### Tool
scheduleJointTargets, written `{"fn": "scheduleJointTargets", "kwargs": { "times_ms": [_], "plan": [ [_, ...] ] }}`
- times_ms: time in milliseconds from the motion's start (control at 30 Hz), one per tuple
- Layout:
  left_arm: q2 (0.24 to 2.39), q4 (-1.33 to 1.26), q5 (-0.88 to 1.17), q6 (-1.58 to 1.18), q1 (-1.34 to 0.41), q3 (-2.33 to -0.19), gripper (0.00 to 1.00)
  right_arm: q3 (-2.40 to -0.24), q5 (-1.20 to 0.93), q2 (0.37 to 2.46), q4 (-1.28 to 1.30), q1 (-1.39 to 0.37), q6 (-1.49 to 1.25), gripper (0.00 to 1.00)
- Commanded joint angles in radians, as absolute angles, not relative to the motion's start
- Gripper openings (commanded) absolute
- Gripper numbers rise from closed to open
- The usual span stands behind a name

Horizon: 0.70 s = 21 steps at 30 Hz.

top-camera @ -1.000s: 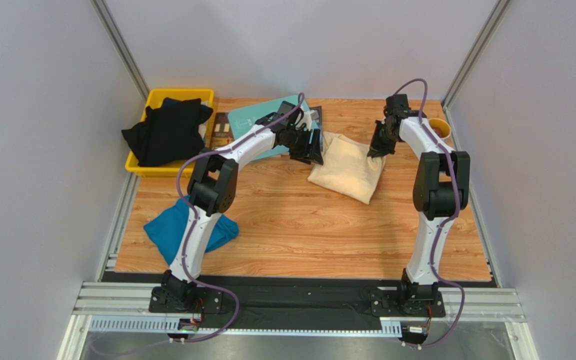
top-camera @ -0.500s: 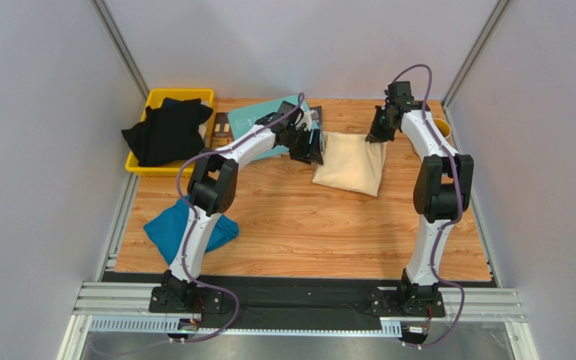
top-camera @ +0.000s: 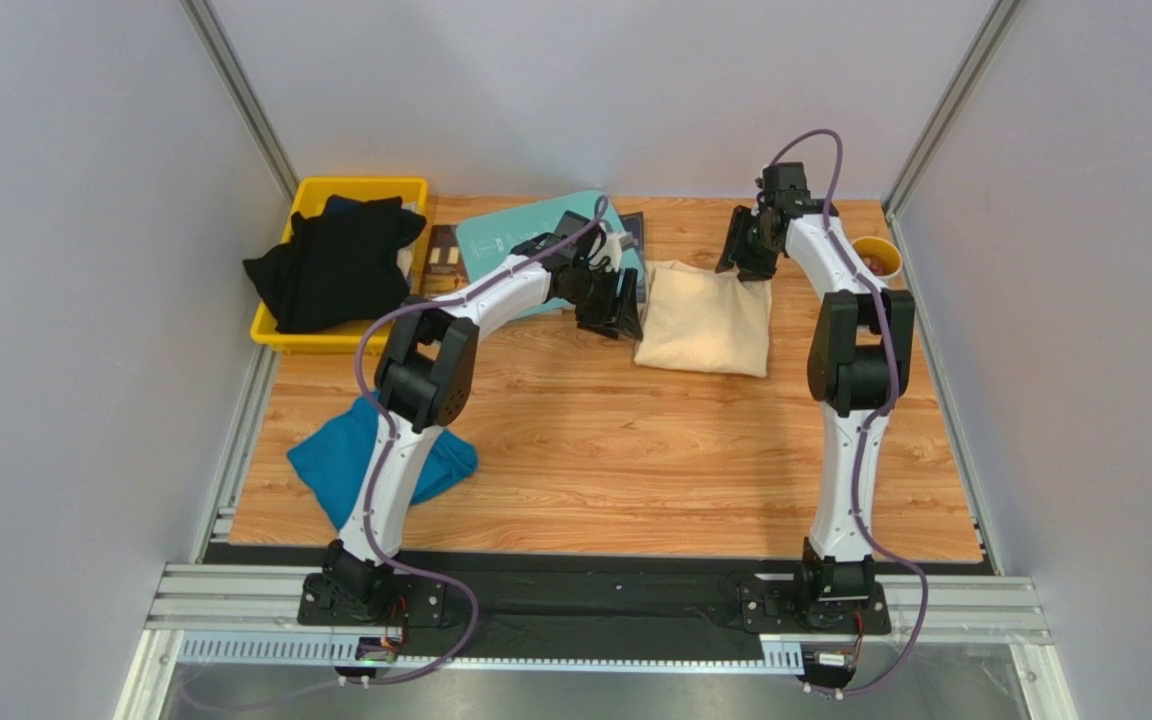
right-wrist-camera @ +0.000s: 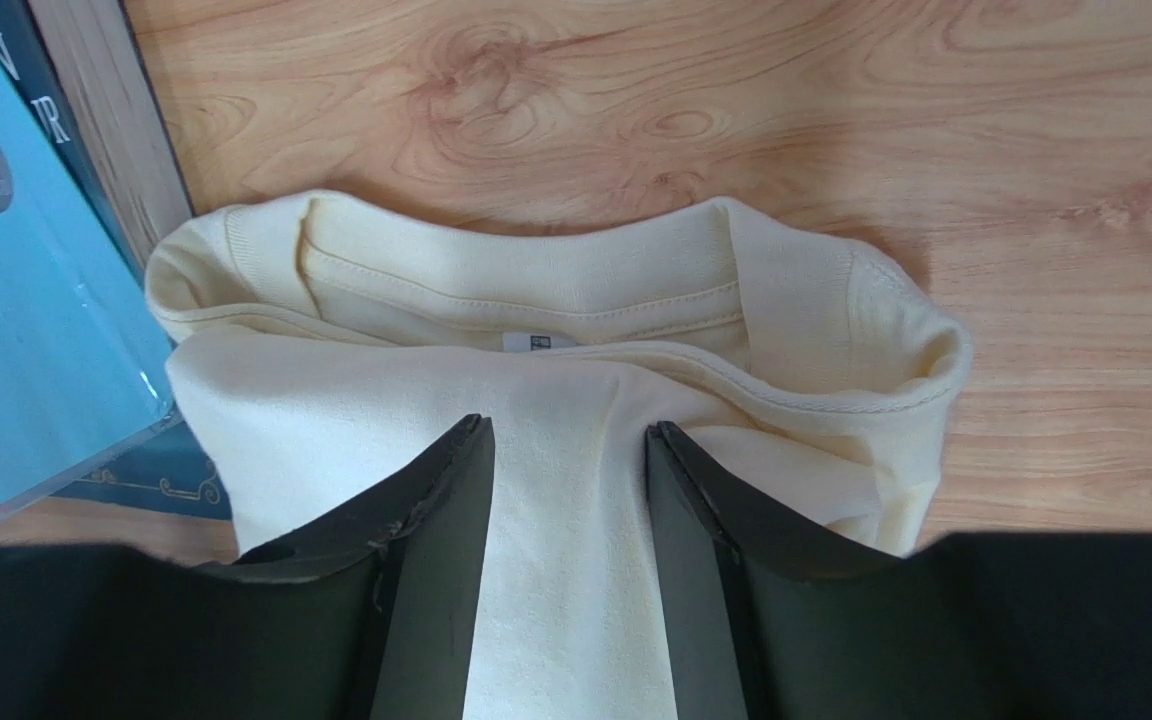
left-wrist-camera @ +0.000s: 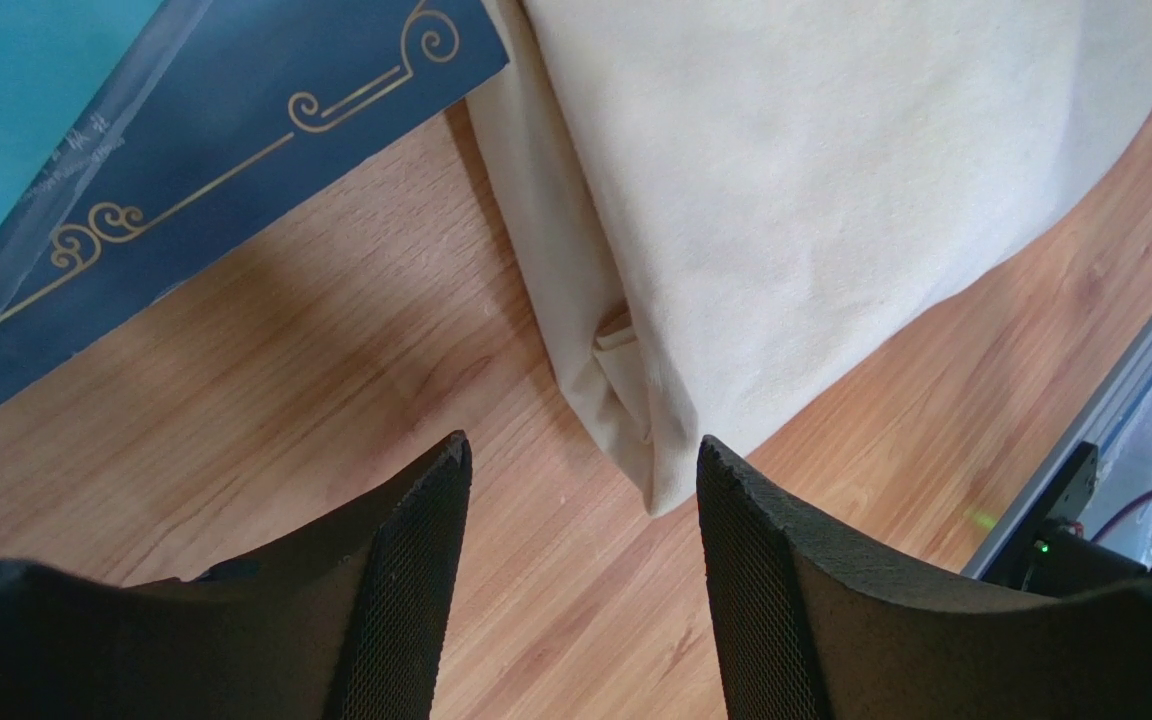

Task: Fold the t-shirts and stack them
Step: Smooth out wrinkles on the folded tshirt

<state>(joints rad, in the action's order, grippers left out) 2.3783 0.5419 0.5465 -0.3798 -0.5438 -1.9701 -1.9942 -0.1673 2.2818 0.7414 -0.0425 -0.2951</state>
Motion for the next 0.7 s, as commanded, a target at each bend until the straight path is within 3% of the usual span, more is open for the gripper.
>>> {"fn": "scheduleJointTargets", "kwargs": {
  "times_ms": [0,267,667],
  "plan": [
    [2.286,0.54,0.56,-0.359,-0.555,-1.947,0.63,-2.068,-0.164,2.27,0.696,-0.044,-0.29,0.48],
    [2.27,0.538,0.563,-0.348,-0.575,-1.985,0.63,-1.942,-0.101,2.051,0.684,-0.041,-0.244,0.52],
    [2.445,0.509,0.666,-0.429,-0.606,-2.186,0.63,-1.764,-0.101,2.06,0.696,-0.043,-0.267,0.51]
  ]
}}
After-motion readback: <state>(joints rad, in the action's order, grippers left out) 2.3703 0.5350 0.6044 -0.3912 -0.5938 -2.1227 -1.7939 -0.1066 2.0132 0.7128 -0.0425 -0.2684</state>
